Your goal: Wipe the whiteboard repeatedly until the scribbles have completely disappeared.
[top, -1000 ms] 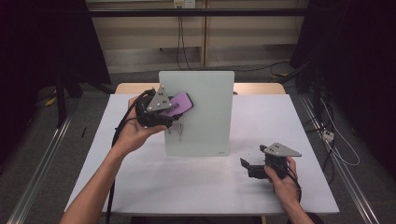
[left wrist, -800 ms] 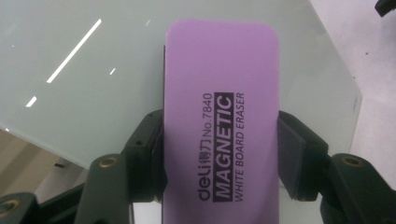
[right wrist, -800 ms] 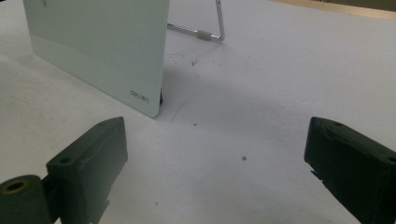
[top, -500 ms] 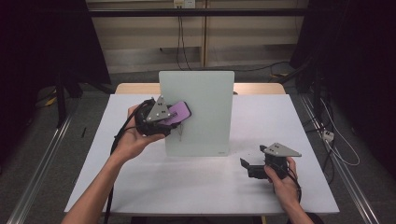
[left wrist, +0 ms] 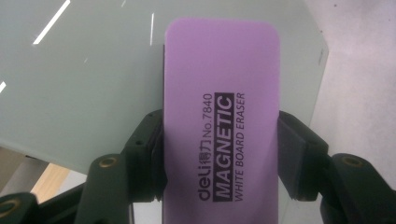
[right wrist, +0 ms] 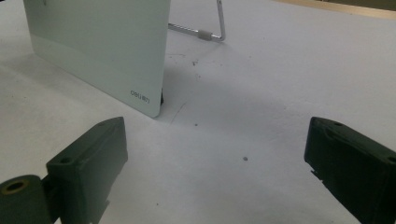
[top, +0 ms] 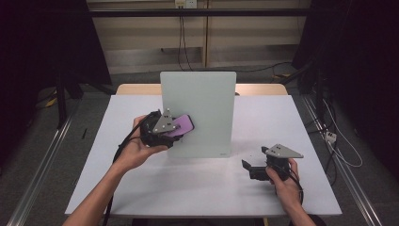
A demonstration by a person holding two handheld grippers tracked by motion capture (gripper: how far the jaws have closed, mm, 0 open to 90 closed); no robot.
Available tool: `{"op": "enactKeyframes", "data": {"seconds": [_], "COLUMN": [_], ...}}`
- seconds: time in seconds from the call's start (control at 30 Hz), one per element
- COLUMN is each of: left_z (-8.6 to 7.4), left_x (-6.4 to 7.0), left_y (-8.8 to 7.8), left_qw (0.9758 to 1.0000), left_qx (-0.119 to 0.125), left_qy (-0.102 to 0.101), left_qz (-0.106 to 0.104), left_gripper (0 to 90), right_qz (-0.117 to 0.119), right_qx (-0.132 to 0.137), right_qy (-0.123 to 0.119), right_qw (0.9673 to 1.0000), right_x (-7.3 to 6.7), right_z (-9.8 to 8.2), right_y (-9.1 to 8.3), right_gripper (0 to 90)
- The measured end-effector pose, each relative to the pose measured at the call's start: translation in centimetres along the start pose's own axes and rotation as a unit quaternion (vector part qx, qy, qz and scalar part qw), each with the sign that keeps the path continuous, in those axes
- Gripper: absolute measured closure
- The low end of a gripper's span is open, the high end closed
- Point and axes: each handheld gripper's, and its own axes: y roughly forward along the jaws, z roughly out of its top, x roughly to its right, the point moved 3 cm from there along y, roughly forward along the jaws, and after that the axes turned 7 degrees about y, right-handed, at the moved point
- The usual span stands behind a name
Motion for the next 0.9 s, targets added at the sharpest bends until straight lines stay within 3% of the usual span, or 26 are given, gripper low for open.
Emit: {"op": "enactKeyframes", "data": {"seconds": [0.1,0.2,0.5,0.63,0.9], "left_z": [0.0,0.2,1.3,1.1,0.7], "left_x": [-0.2,-0.6,-3.4,-3.0,-0.9], "left_y": [-0.1,-0.4,-2.4,-2.1,-0.5], "left_qw": [1.0,1.0,0.999,0.9992,1.0], "left_qx": [0.001,0.002,0.019,0.017,0.0], "left_qy": [-0.004,-0.001,-0.017,-0.015,0.001], "left_qz": [-0.006,0.005,0.036,0.034,0.009], "left_gripper": [41.2,41.2,41.2,41.2,41.2], "right_qz": [0.0,-0.002,-0.002,-0.001,-0.001], "right_qx": [0.001,0.001,0.002,0.002,0.002], "right_qy": [-0.003,-0.001,-0.002,-0.002,-0.003], "right_qw": [1.0,1.0,1.0,1.0,1.0], "right_x": [0.0,0.1,0.1,0.0,0.0], "right_z": [0.0,0.0,0.0,0.0,0.0], "right_y": [0.0,0.0,0.0,0.0,0.0], "right_gripper": [6.0,6.0,6.0,6.1,6.0]}}
